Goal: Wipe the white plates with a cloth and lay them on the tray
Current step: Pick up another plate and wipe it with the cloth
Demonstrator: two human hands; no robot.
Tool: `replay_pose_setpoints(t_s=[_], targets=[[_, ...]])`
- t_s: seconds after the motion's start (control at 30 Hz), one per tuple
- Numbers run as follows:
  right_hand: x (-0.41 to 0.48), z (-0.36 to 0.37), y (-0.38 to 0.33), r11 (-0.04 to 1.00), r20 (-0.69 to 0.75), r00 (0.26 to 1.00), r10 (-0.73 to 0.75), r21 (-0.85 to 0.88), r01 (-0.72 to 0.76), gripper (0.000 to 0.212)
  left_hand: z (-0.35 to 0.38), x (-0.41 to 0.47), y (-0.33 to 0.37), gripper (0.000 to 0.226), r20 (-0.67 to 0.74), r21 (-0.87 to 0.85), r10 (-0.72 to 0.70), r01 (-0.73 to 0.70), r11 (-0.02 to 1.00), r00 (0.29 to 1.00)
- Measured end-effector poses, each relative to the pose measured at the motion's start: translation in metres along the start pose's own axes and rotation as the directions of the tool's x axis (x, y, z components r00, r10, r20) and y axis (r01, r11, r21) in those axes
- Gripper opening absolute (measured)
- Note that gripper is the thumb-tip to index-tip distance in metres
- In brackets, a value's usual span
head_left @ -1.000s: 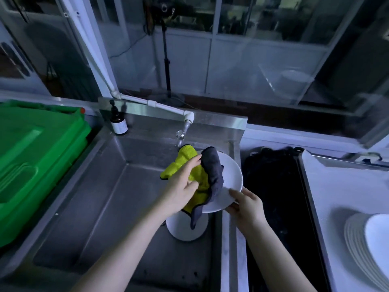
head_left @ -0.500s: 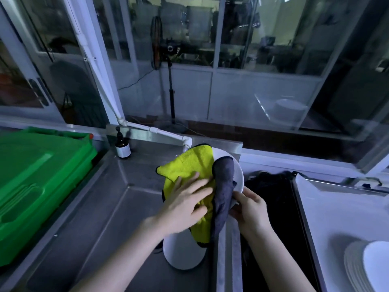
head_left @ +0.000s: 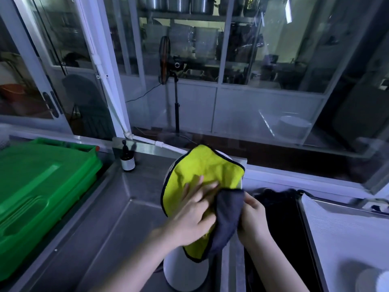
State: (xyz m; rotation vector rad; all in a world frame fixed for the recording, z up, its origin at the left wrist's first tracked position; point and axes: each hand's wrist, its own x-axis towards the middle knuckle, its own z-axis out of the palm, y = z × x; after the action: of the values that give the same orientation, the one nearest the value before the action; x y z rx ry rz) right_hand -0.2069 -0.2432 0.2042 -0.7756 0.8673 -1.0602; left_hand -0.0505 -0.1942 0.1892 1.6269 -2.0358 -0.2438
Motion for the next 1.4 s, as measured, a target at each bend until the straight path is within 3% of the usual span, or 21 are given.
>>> replay_pose_setpoints(t_s=[0.07, 0.2, 0.33, 0.4, 0.57, 0.83, 0.93, 1.13, 1.23, 1.3, 1.4], targets=[[-0.005, 0.007, 0.005, 0.999, 0.104, 0.995, 0.007, 0.039, -0.011, 0.014, -0.005, 0.009, -0.005, 0.059, -0.007, -0.002, 0.023, -0.023, 1.0, 1.0], [-0.008, 0.011, 0.018, 0.994, 0.037, 0.999, 0.0, -0.109, 0.004, 0.011, -0.013, 0.028, -0.027, 0.052, 0.004, -0.057, -0.145, 0.145, 0.988, 0.989], [-0.001, 0.003, 0.008, 0.993, -0.035, 0.999, -0.011, -0.116, 0.006, 0.018, -0.01, 0.011, -0.051, 0.053, -0.009, 0.252, -0.212, 0.208, 0.945, 0.977], [0.002, -0.002, 0.003, 0.994, -0.059, 0.998, -0.013, -0.105, 0.007, 0.023, -0.007, -0.004, -0.051, 0.054, -0.03, 0.304, -0.194, 0.194, 0.933, 0.981], [0.001, 0.003, 0.011, 0.987, -0.021, 1.0, 0.006, -0.163, -0.01, 0.01, 0.01, -0.009, -0.015, 0.059, 0.036, 0.238, -0.07, 0.059, 0.969, 0.997], [-0.005, 0.004, 0.0, 0.995, 0.006, 1.0, 0.001, -0.098, 0.0, 0.025, -0.026, 0.03, -0.047, 0.059, -0.062, 0.363, -0.251, 0.256, 0.896, 0.966], [0.003, -0.002, -0.013, 0.997, -0.039, 0.998, -0.044, -0.068, 0.042, 0.028, -0.028, 0.016, -0.052, 0.059, -0.115, 0.262, -0.276, 0.298, 0.918, 0.954], [-0.007, 0.007, 0.008, 0.992, 0.019, 0.999, 0.046, -0.115, -0.044, 0.023, 0.001, 0.006, -0.019, 0.063, -0.035, 0.143, -0.113, 0.117, 0.983, 0.993], [-0.014, 0.006, 0.018, 0.988, 0.045, 0.995, 0.091, -0.128, -0.085, 0.019, 0.0, 0.015, -0.025, 0.054, 0.025, 0.128, -0.047, 0.044, 0.991, 0.999], [-0.016, 0.004, 0.018, 0.987, 0.071, 0.994, 0.081, -0.148, -0.07, 0.022, -0.009, 0.023, -0.038, 0.05, -0.002, 0.145, -0.07, 0.07, 0.987, 0.998], [-0.013, 0.001, 0.007, 0.99, 0.06, 0.998, 0.034, -0.141, -0.025, 0.029, -0.026, 0.03, -0.056, 0.062, -0.073, 0.227, -0.197, 0.209, 0.951, 0.978]])
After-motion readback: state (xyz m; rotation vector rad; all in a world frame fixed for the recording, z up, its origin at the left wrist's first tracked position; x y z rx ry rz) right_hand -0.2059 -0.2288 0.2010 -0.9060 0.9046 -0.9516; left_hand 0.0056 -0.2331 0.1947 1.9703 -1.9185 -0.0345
